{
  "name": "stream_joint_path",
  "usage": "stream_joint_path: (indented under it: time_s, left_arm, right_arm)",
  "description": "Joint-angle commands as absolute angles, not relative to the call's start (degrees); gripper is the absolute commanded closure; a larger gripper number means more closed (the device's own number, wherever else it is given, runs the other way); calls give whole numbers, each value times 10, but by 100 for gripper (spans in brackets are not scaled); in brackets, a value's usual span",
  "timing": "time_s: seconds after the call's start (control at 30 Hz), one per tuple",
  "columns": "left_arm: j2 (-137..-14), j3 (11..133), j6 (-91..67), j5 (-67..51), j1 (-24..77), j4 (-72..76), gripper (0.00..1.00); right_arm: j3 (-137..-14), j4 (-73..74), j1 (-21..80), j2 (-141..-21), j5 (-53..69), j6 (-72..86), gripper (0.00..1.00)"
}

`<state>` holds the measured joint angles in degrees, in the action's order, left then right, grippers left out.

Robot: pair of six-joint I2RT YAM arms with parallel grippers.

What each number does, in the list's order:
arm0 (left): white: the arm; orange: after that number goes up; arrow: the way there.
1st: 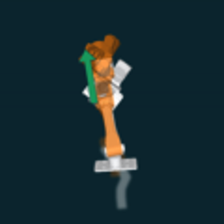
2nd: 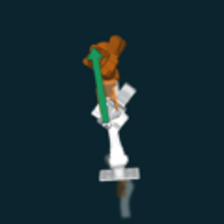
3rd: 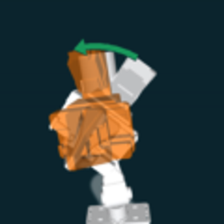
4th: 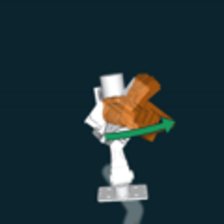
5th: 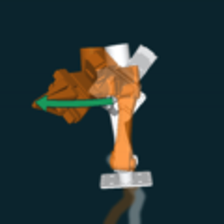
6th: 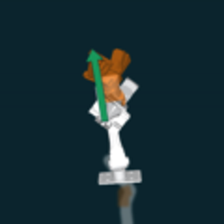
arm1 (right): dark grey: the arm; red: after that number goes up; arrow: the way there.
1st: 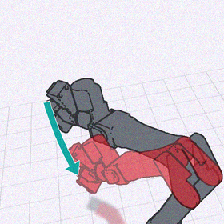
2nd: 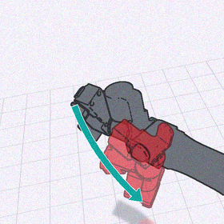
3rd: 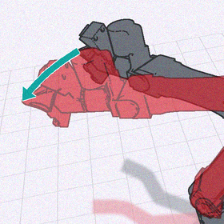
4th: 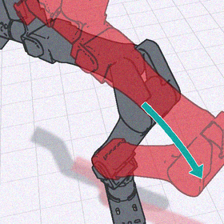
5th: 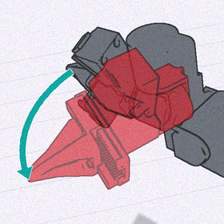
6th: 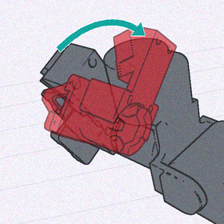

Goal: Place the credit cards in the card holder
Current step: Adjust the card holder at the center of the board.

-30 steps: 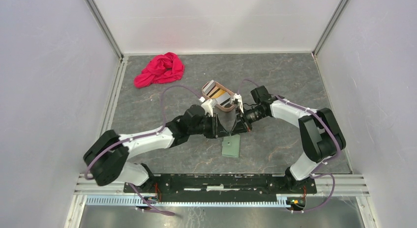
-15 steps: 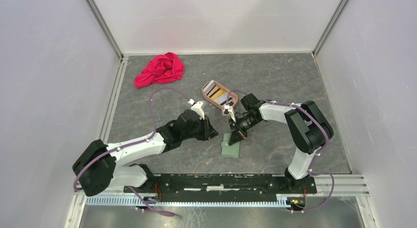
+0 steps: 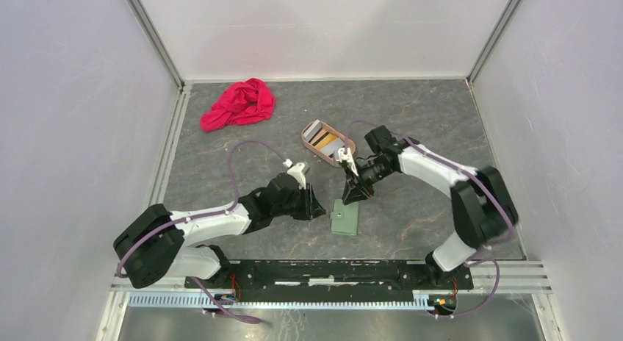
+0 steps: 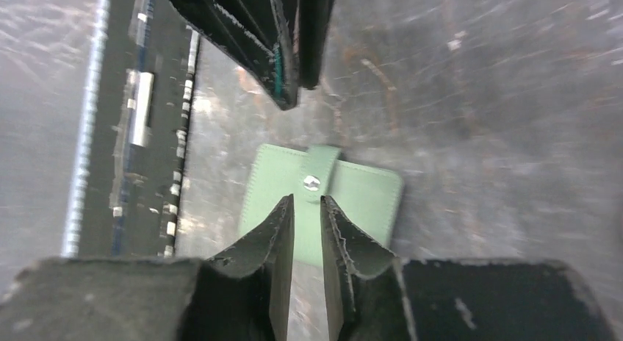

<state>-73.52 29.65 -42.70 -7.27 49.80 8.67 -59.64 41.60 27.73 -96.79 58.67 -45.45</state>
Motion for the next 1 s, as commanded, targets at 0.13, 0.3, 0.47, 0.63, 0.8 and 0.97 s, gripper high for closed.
stream_joint_path:
  time_s: [0.13, 0.3, 0.47, 0.63, 0.8, 0.97]
  left_arm:
    - [-722, 258, -529, -20, 560, 120, 61]
    - [-753, 245, -564, -14, 585, 169, 56]
    - [-816, 262, -590, -24, 595, 195, 55]
    - [-870, 280, -622, -27, 598, 187, 59]
    - [-886, 290, -631, -15, 596, 202, 60]
    - [-914, 311, -612, -6, 566, 182, 64]
  right_arm:
    - [-514, 276, 271, -874, 408, -528, 41]
    - [-549, 286, 267, -949, 395, -480, 44]
    - [-541, 277, 249, -967, 389, -444, 47]
    - [-534, 313, 230, -982, 443, -441, 56]
    - [-509, 324, 225, -981, 467, -402, 78]
    - [-430, 245, 223, -930, 451, -272, 89]
